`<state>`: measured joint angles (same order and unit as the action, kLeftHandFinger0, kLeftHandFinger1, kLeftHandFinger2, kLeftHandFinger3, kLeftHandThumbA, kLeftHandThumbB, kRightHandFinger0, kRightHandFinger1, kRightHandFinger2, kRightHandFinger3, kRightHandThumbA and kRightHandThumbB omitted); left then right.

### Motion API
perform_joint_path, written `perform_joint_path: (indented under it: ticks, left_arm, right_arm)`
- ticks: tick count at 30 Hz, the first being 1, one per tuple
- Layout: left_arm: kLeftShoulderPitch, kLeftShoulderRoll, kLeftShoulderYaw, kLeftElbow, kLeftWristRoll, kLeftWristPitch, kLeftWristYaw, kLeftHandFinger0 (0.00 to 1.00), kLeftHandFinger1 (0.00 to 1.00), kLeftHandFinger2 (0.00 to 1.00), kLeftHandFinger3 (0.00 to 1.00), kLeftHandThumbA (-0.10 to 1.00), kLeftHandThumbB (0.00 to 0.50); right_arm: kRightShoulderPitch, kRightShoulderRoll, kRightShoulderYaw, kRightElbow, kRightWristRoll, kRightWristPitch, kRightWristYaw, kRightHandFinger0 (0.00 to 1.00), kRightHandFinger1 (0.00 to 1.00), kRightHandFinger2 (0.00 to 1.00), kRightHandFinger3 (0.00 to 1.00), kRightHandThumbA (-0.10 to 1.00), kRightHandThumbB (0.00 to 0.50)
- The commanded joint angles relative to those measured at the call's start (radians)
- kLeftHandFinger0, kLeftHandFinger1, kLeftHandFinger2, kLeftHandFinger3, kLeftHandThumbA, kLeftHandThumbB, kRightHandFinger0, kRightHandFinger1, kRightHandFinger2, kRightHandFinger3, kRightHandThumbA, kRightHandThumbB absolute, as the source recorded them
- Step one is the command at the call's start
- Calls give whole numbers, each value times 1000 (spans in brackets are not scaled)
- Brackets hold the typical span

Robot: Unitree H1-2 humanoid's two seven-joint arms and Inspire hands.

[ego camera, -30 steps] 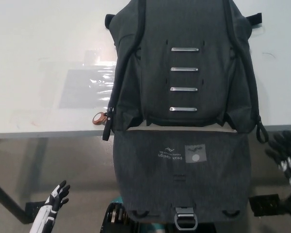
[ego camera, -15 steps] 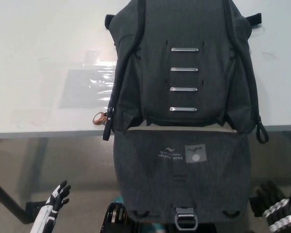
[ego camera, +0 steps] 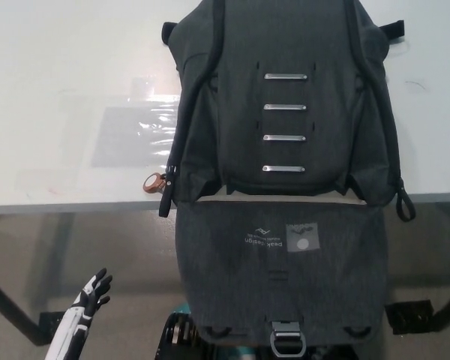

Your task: A bag is kept in the middle of the table with its flap loosely closed and the robot uses its right hand to adjust it and opens it

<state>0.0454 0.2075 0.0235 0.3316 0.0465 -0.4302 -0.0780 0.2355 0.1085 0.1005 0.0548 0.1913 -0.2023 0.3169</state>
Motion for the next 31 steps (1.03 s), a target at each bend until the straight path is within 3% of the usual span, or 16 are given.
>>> perform_joint_path:
  ticks: [1, 15, 24, 31]
  left_arm:
    - [-21, 16, 3, -13, -7, -34, -5, 1000, 1000, 1000, 1000, 1000, 500]
    - [-36, 19, -15, -10, -24, -28, -37, 1000, 1000, 1000, 1000, 1000, 500]
    - [-20, 9, -48, -36, -3, -1, -49, 1000, 1000, 1000, 1000, 1000, 500]
    - [-7, 6, -58, -47, -13, 26, -60, 1000, 1000, 1000, 1000, 1000, 500]
  right_arm:
    - [-11, -13, 0, 6, -1, -1, -17, 1000, 1000, 1000, 1000, 1000, 261]
    - [-34, -24, -10, 3, -6, -16, -44, 1000, 1000, 1000, 1000, 1000, 346]
    - [-51, -28, -14, 3, -6, -27, -51, 1000, 1000, 1000, 1000, 1000, 306]
    - [-52, -31, -9, 4, -9, -21, -56, 1000, 1000, 1000, 1000, 1000, 312]
